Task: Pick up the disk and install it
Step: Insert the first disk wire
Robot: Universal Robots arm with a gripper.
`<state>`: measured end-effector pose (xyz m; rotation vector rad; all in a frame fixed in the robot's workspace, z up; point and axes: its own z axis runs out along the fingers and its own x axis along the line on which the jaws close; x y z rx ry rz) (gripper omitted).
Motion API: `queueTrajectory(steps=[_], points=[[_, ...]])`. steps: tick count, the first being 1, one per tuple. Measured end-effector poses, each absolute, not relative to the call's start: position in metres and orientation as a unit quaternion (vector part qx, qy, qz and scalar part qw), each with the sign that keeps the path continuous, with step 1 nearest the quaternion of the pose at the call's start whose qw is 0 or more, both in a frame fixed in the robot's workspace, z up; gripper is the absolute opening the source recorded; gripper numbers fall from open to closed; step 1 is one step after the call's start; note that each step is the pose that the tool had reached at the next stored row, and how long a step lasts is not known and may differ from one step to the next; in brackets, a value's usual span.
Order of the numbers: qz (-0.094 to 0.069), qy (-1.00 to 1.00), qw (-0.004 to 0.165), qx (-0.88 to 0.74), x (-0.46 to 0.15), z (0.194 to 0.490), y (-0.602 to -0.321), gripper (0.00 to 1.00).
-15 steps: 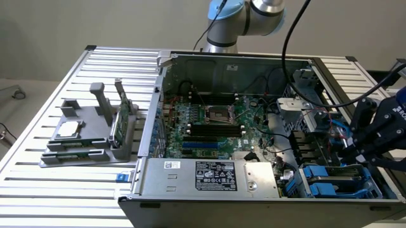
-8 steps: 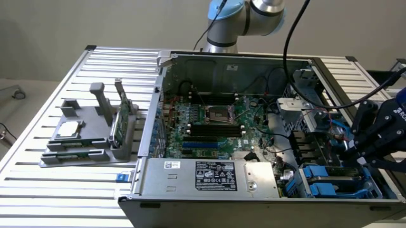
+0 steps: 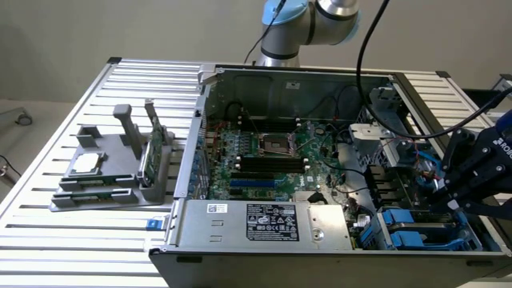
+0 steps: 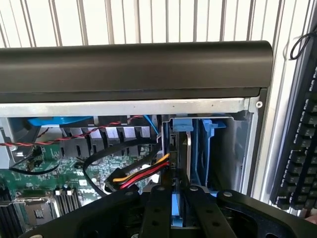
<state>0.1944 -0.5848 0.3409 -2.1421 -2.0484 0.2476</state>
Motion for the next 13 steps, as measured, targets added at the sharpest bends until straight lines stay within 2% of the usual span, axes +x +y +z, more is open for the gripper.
queueTrajectory(steps=[13], points=[[0.083, -0.685, 0.076, -0.72, 0.193, 0.3401, -0.5824, 0.16]])
